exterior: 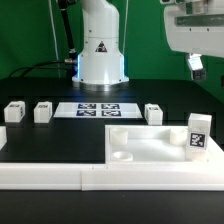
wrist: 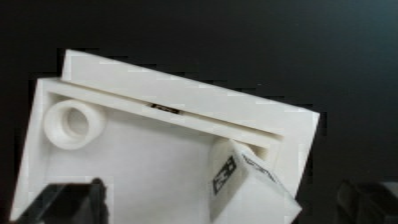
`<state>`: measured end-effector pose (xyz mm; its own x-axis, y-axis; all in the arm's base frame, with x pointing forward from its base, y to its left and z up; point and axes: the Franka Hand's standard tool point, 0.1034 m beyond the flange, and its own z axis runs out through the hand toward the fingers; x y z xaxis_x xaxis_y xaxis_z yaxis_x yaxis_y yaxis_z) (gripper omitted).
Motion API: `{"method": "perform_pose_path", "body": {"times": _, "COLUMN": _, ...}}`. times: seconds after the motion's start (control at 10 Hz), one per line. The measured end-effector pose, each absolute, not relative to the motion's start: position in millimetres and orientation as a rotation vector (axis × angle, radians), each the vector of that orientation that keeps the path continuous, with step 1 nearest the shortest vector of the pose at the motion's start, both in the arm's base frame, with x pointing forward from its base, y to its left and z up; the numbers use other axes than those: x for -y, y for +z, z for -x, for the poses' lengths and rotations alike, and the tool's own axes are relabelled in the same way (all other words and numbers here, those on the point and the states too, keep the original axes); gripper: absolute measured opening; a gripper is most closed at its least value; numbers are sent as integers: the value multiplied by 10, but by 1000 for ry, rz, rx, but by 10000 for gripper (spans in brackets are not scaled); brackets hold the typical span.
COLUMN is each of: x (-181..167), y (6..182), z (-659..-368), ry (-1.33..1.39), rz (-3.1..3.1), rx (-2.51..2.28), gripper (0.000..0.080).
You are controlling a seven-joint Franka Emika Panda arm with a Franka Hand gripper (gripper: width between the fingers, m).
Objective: Assemble square table
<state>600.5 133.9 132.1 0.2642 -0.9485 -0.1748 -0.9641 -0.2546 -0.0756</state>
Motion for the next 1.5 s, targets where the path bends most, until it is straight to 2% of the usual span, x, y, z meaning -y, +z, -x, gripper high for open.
{"method": "perform_pose_path", "body": {"times": 0.3, "x": -1326, "y": 1295, "z": -6012, "ry": 92, "rz": 2565, "rx": -1488, "gripper": 648}}
{"method": "perform_pose_path", "body": {"times": 0.4, "x": -1351, "y": 1234, "z": -5993, "ry": 64, "rz": 2602, "rx": -1427, "gripper": 648}}
{"method": "perform_pose_path", "body": {"times": 0.9, "x": -1430, "y": 946, "z": -5464, "ry": 14, "rz": 2855, "rx": -898, "gripper": 648}}
{"method": "perform_pose_path", "body": {"times": 1.2, "x": -1269, "y": 650, "z": -5047, "ry": -23, "rz": 2985, "rx": -505, "gripper": 648}}
{"method": "perform_pose_path", "body": {"times": 1.3, "x": -1246, "y": 594, "z": -4975, "ry": -30, "rz": 3006, "rx": -415, "gripper": 648}}
{"method": "perform_pose_path", "body": {"times": 1.5, "x": -1245, "y": 602, "z": -4984, "ry": -26, "rz": 3016, "rx": -343, "gripper": 648}}
